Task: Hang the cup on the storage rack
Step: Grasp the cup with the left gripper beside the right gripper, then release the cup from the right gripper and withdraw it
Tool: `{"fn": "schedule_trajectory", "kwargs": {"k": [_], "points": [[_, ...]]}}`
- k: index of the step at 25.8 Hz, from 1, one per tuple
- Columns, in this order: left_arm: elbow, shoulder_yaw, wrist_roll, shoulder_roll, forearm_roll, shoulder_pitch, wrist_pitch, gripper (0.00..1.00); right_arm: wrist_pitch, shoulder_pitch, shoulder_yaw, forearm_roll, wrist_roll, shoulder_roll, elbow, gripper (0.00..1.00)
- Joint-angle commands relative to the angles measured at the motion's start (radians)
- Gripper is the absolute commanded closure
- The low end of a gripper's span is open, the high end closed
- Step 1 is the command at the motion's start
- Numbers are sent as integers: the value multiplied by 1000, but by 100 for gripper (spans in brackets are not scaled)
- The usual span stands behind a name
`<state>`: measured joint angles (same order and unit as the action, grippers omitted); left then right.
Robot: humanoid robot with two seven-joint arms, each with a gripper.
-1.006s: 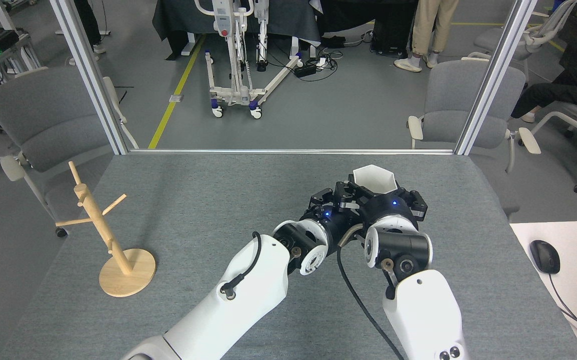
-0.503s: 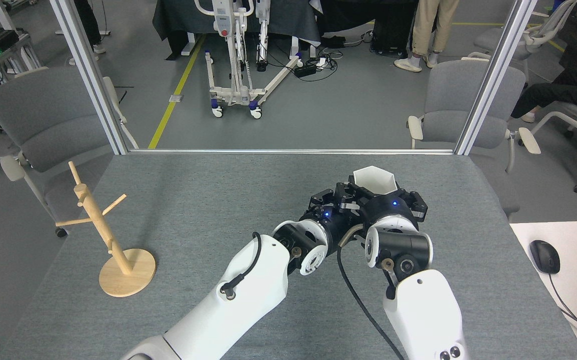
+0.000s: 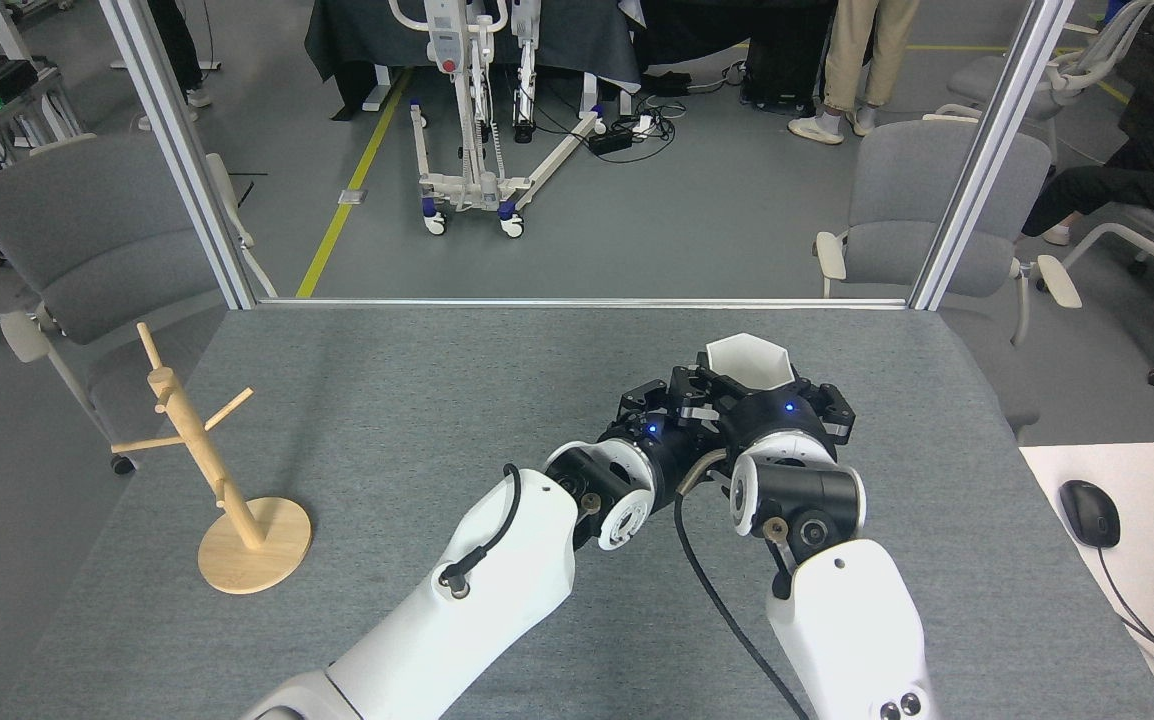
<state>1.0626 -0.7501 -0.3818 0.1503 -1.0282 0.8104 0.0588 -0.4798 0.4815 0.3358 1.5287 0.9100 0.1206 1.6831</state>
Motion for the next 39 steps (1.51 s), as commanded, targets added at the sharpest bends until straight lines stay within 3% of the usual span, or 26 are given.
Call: {"fn": "schedule_trajectory", "kwargs": {"k": [1, 2, 5, 11, 18, 21, 28, 31, 34, 36, 39], "points": [[-7, 0, 18, 0, 0, 0, 1, 100, 1, 0, 0, 1, -54, -3, -2, 6], [-9, 0, 18, 0, 0, 0, 1, 100, 1, 0, 0, 1, -65, -3, -6, 2], [-9, 0, 18, 0, 0, 0, 1, 100, 3, 0, 0, -2, -92, -6, -17, 1], [-21, 0, 20, 0, 0, 0, 1, 100, 4, -3, 0, -42, -301, -7, -56, 1], [-35, 2, 20, -1, 0, 0, 3, 100, 6, -8, 0, -55, -353, -12, -66, 1], [-33, 2, 21, -1, -1, -8, 4, 100, 4, -9, -1, -97, -454, -21, -66, 1], [-32, 3, 26, -3, -7, -40, 12, 100, 1, -3, -27, -278, -813, -19, -65, 2], [-18, 6, 26, -5, -15, -86, 15, 100, 4, -3, -162, -367, -916, -4, -65, 2], [40, 8, 26, -20, -16, -132, 16, 100, 30, -12, -316, -478, -933, 37, -77, 1], [102, 15, 26, -60, -21, -183, 15, 100, 119, -34, -420, -542, -933, 100, -140, 0], [197, 74, 27, -135, -58, -249, 12, 100, 316, -98, -552, -556, -935, 146, -263, 0]]}}
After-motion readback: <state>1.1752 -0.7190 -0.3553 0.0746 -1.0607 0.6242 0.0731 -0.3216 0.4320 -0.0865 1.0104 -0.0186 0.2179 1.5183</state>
